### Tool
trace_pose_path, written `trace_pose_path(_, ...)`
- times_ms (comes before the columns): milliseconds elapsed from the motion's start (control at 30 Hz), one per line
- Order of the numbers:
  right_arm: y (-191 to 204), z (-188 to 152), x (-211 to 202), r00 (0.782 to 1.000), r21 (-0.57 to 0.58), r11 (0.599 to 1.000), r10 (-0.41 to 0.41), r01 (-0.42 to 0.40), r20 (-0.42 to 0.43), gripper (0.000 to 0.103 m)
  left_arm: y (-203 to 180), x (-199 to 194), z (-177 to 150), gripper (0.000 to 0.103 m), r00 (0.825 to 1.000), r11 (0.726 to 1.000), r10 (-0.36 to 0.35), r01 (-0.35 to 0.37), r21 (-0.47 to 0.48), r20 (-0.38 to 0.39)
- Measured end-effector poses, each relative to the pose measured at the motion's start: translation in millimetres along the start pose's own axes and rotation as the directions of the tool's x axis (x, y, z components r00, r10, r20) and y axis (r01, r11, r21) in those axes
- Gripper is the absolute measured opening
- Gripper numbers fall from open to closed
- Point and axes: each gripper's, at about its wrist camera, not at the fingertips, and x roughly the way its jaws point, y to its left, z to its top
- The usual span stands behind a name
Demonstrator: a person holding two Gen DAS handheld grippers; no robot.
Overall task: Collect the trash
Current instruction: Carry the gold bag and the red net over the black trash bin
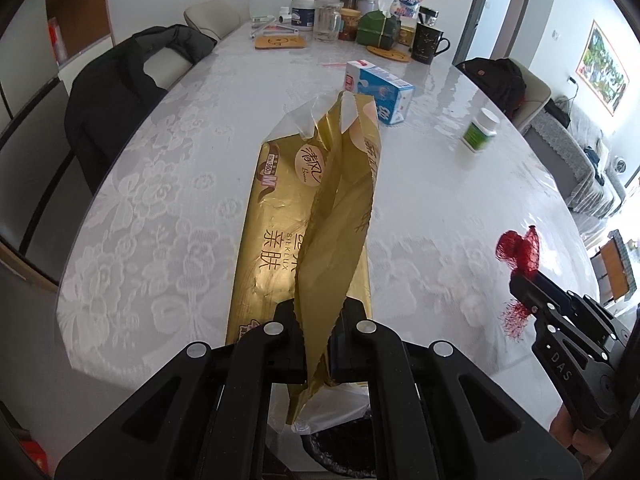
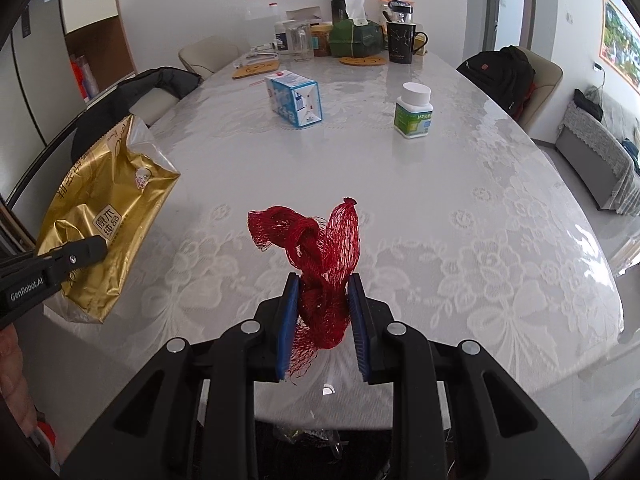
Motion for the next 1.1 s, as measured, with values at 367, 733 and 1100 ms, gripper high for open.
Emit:
trace_pose_path(367,1.6,-30.3,-42.5,0.999,-0.018,1.0,0.007,-0.006,0.039,0.024,-18.6,-23.6,-57.0,0.005,0.999,0.999,-0.038,0.038,0.009,0.006)
trace_pose_path(733,9.9,-65.8,-75.1,0.998,-0.035,0.999,0.04,-0.038,0.052,0.024,-38.4,-52.8,-112.0,0.005,0.998,0.998,-0.066,0.066,0.016,0.021)
trace_pose_path(1100,20.0,-111.7,-82.0,0.998,-0.073,0.996,0.061,-0.059,0.034,0.024,-27.5,-50.9,-173.5,0.005,0.999,0.999,-0.043,0.043,0.024,-0.015)
